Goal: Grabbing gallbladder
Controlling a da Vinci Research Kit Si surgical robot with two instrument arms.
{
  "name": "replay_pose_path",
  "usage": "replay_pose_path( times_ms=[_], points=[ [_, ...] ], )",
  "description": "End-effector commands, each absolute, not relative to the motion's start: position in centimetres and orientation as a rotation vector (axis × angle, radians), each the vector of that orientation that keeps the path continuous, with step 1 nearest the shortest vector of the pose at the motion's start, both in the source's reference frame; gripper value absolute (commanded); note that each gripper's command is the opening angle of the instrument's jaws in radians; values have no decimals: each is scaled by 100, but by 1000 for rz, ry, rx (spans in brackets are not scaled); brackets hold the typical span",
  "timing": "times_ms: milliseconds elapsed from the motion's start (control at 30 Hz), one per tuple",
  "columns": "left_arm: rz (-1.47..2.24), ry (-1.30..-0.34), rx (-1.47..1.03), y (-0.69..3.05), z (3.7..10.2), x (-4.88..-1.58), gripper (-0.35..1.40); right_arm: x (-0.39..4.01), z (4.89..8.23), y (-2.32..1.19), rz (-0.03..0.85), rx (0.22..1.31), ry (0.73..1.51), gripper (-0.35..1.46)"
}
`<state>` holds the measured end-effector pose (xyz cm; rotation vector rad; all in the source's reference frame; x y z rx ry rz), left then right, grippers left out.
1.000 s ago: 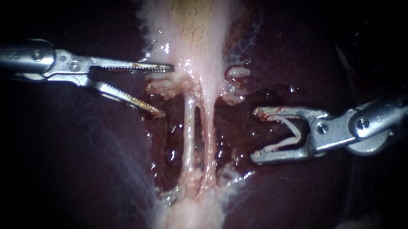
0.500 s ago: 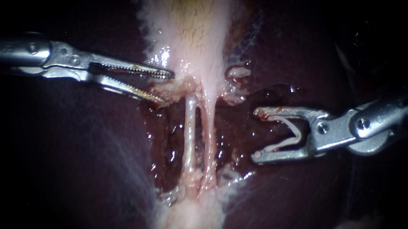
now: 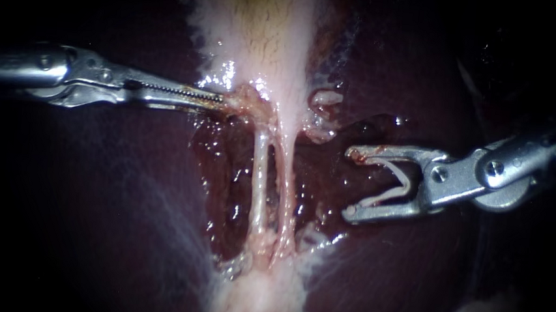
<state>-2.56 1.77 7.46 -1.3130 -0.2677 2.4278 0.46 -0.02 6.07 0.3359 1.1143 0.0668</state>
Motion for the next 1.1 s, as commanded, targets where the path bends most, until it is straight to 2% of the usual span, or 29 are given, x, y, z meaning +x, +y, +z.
replay_pose_path(
  times_ms=[33, 300, 467, 733, 1100],
  points=[
    [2413, -285, -1309, 177, 744, -255, -35, 46, 607, -2, 67, 336, 1114, 50],
    [2348, -348, -1272, 176, 699, -240, -35, 46, 606, -2, 66, 336, 1114, 50],
    [2326, -384, -1269, 189, 659, -227, -35, 45, 606, -2, 66, 336, 1114, 50],
    [2246, -359, -1333, 204, 596, -210, -35, 46, 608, -1, 67, 336, 1114, 50],
    [2251, -350, -1334, 200, 613, -211, -35, 45, 607, -1, 67, 336, 1114, 50]
  ],
)
